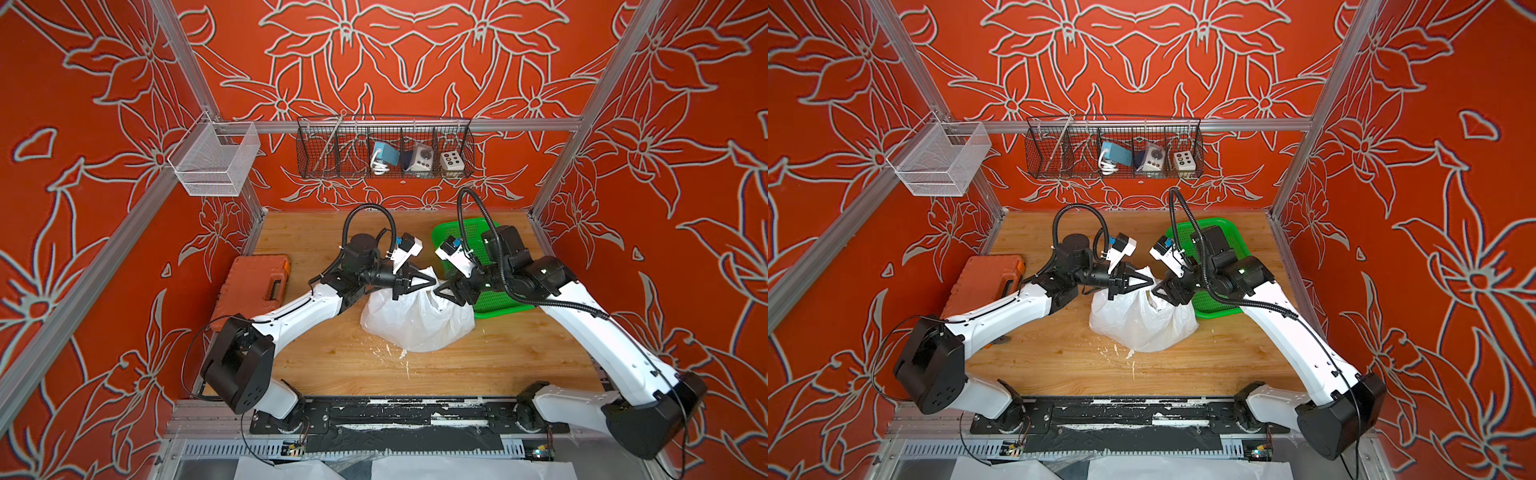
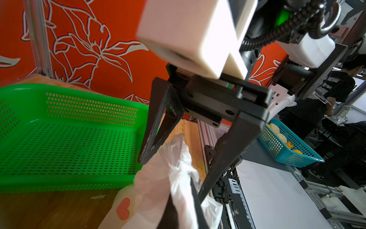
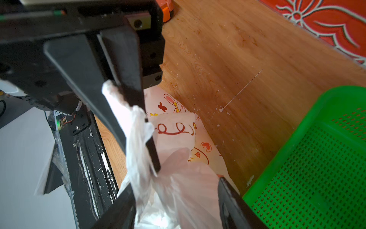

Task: Place the pears into plastic bags & tie knots
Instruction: Tie the plastic bag at the center of the board.

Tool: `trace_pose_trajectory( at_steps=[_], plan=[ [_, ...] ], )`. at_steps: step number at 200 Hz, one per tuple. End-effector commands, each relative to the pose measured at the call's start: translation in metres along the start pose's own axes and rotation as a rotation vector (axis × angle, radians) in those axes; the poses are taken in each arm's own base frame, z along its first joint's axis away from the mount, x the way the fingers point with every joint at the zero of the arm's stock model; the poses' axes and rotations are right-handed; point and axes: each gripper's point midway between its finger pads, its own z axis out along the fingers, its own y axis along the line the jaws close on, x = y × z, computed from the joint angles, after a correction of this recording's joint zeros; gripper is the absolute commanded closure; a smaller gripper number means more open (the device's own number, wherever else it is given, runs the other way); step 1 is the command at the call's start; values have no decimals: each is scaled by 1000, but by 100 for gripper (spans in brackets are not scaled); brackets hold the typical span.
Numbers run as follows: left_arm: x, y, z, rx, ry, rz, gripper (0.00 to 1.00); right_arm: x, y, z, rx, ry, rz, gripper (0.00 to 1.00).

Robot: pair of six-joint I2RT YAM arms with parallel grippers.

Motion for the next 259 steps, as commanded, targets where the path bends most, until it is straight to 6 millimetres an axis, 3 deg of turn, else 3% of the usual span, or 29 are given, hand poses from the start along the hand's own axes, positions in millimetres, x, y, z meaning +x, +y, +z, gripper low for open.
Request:
trace_pose_trajectory(
  at_steps=[1,55,95,139,176,203,233,259],
  plan=[
    [-19,-10,-1,29,-24,72,100,14,6,6,-45,39,3,45],
    [-21,-11,-2,31,-23,76,100,20,6,10,-50,51,19,100],
    [-19,-13,-4,26,-27,66,100,11,-8,15,20,1,81,100],
    [-13,-13,-12,-36,-85,42,100,7,-45,36,294,-68,188,100],
    [-4,-18,-14,-36,-97,15,100,-3,-79,23,519,-271,332,100],
    [4,-19,-17,-55,-88,9,100,-22,-69,11,468,-354,340,100],
    [9,-20,-20,-74,-93,6,100,-29,-70,-9,503,-401,356,100],
    [9,-18,-20,-76,-99,-5,100,-33,-59,-7,439,-408,343,100]
  ],
)
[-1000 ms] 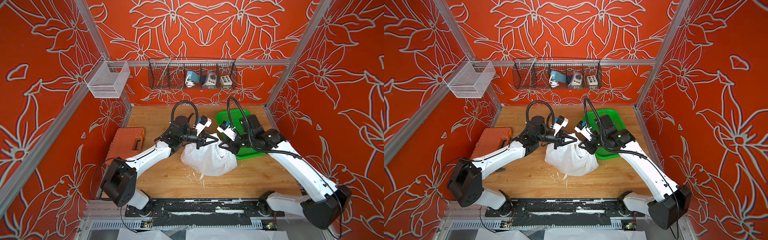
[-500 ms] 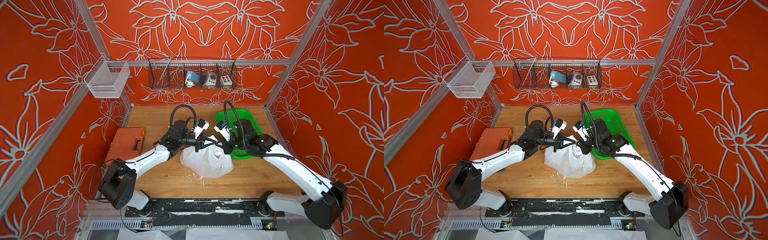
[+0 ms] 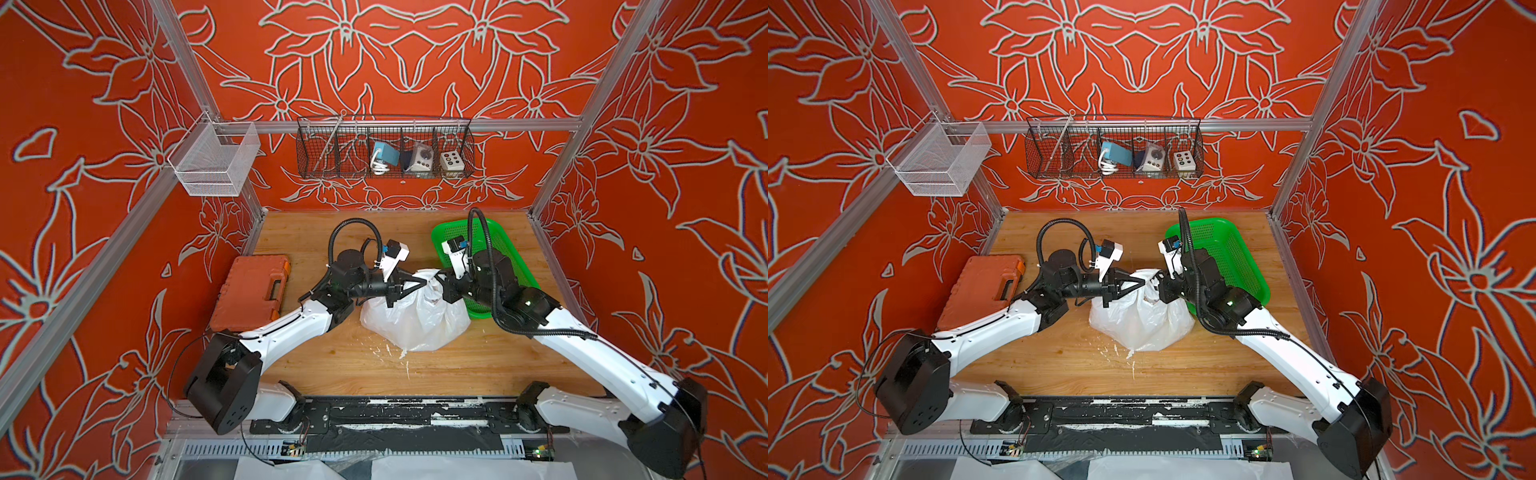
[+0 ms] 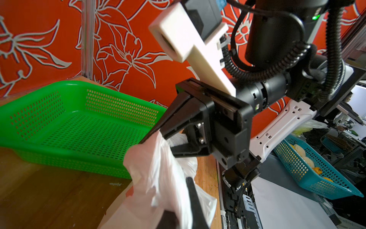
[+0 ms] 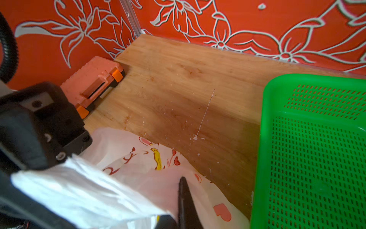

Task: Place the pears into plastic bags & tie knots
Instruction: Tie the plastic bag at the center of the board.

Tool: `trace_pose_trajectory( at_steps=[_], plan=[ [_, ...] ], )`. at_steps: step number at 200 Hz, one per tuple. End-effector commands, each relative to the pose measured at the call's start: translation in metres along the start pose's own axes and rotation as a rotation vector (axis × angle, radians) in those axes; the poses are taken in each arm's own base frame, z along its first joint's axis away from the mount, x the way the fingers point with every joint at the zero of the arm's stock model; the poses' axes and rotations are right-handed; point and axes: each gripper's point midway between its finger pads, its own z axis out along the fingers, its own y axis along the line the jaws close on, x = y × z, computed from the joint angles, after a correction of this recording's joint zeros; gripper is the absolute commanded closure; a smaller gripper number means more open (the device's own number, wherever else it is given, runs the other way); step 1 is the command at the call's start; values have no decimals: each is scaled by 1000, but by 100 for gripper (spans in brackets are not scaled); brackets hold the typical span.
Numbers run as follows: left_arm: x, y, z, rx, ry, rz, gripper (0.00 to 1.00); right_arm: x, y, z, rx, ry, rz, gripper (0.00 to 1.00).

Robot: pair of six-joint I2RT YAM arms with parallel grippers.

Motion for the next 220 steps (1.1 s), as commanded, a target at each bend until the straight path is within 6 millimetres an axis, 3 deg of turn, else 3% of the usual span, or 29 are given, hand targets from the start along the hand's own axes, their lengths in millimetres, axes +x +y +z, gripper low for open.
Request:
trace_pose_trajectory(
  at_steps=[1,36,64,84,150,160,167,189,220],
  plan=[
    [-2,-21,-3,81,-2,16,100,-28,-20,-9,94,-98,54,100],
    [-5,-18,-1,75,-2,24,100,-14,22,-7,-153,-47,-17,100],
    [-5,-17,1,77,0,22,100,5,29,-9,-206,-5,-55,100],
    [-5,-17,1,78,-1,24,100,16,30,-11,-219,30,-75,88],
    [-12,-19,2,85,-10,42,100,42,25,-14,-207,108,-126,74],
    [-13,-18,2,86,-9,44,100,44,26,-12,-216,113,-131,80],
    [-13,-19,2,86,-9,44,100,44,27,-10,-223,115,-129,100],
    [-10,-19,2,93,-1,37,100,41,28,-2,-229,92,-105,100],
    [3,-19,1,97,14,10,100,13,20,9,-186,-75,-3,100]
  ],
)
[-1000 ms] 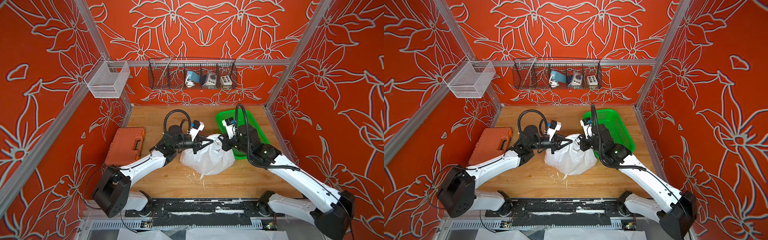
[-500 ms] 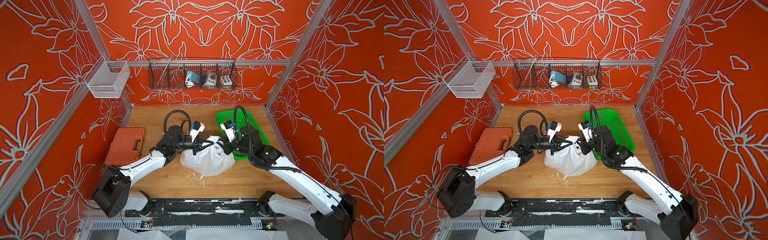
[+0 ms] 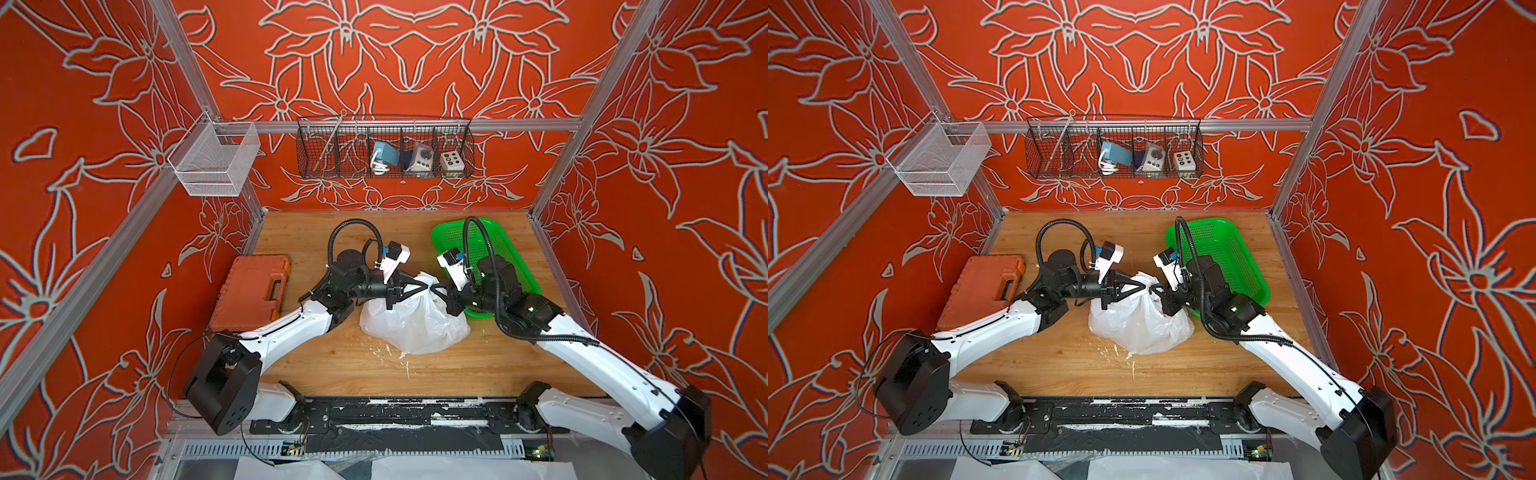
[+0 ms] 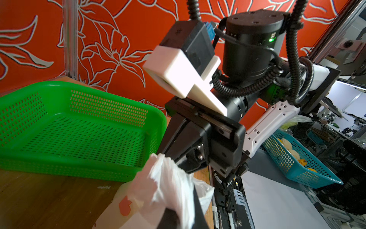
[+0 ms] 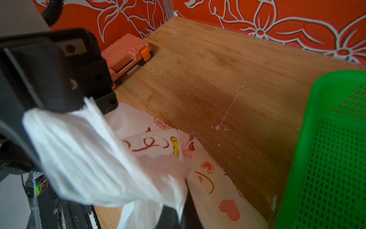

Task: Place the pears into plastic bags & tie knots
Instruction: Tie the plastic bag at the center of the board.

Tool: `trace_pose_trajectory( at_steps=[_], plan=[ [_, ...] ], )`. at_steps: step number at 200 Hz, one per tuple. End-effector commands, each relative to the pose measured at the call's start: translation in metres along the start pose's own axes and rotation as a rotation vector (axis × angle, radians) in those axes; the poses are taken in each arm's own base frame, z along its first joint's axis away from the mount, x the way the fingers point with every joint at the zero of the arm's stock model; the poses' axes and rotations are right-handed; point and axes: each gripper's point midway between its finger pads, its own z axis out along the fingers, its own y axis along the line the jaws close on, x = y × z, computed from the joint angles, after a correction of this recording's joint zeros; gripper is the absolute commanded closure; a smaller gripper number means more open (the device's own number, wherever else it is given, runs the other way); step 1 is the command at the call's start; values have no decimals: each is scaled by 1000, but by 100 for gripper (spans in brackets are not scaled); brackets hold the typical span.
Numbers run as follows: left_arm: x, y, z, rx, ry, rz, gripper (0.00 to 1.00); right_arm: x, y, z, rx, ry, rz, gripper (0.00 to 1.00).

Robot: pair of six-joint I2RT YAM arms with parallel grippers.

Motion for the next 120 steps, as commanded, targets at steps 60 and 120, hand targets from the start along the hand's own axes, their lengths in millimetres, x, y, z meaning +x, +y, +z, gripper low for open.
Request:
trace_pose_trajectory(
  at_steps=[60,120],
  plan=[
    [26,-2,3,32,35,-33,100,-61,10,-8,-65,-386,135,100],
    [29,-5,15,55,69,-44,100,-61,12,5,-80,-406,183,100]
  ],
)
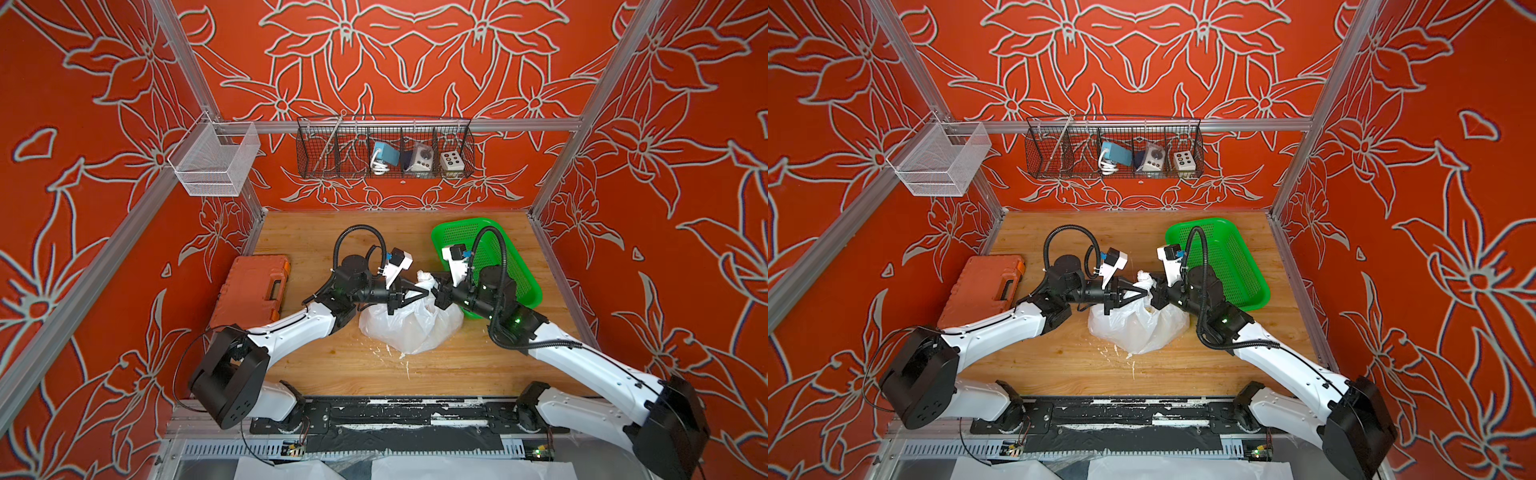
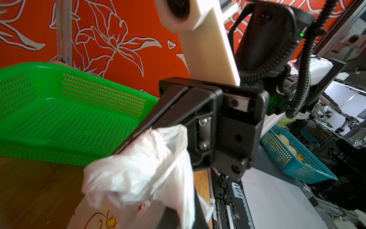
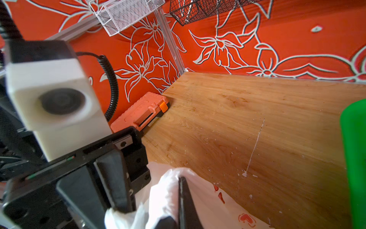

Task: Place the pears into plastic bags & tie knots
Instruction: Tie the plastic bag at the center of the board.

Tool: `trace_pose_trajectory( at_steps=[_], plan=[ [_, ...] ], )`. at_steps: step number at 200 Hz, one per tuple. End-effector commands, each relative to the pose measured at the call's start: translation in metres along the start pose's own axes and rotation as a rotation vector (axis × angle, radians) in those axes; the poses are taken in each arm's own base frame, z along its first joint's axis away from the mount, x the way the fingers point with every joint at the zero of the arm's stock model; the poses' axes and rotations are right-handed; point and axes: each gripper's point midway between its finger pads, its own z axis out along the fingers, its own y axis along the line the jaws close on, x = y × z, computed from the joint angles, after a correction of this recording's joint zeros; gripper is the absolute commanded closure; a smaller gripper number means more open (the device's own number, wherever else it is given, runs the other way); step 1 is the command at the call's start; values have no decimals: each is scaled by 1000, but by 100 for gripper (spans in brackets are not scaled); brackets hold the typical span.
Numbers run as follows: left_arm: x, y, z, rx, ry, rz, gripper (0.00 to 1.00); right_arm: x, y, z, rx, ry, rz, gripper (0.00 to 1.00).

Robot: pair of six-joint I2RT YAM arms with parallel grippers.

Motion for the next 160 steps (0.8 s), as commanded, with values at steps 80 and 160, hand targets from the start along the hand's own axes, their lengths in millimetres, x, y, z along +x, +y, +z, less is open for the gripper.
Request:
trace_pose_trajectory(
  at_steps=[80,160],
  plan=[
    [-91,-34,-63,-275,-341,175,37,-14,4,-20,7,-80,-38,100],
    [-65,30,-63,-282,-239,36,54,-10,8,-21,-33,-86,-33,100]
  ],
)
